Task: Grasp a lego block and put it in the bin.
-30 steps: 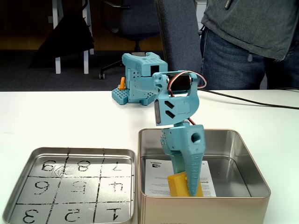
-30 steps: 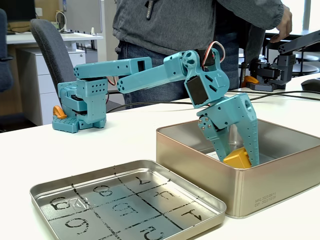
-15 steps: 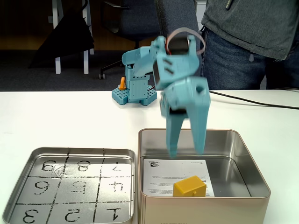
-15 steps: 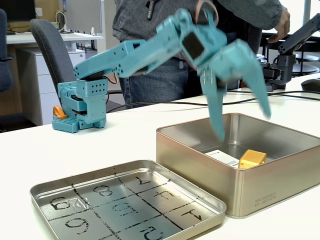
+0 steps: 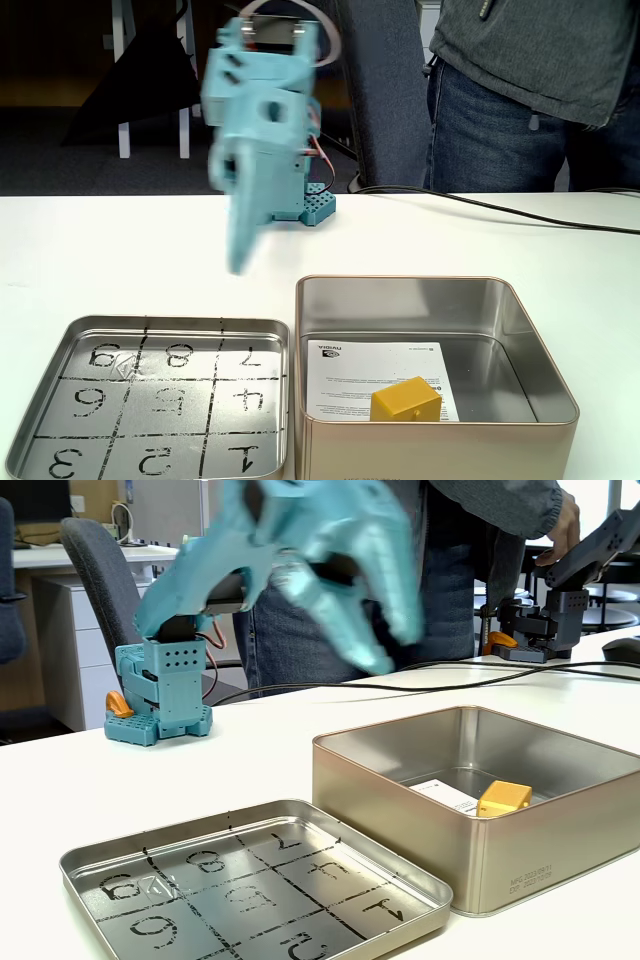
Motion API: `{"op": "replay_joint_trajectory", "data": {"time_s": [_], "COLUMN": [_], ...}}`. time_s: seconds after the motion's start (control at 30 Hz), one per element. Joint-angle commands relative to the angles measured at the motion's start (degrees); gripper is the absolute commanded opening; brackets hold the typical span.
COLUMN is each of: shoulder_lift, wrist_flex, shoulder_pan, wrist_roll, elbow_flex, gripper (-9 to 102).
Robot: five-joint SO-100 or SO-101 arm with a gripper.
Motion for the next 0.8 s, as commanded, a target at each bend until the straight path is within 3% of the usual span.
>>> {"op": "replay_joint_trajectory", "data": {"time_s": [0.0, 0.27, 0.77], "shoulder_lift": [-3.3, -10.4, -5.7], "wrist_flex": [-8.7, -20.8, -20.4], "shoulder_pan": [3.3, 4.2, 0.4], "wrist_roll": [1.4, -0.4, -3.6], "elbow_flex": [-1.6, -1.7, -1.7], "gripper": [0, 0, 0]}}
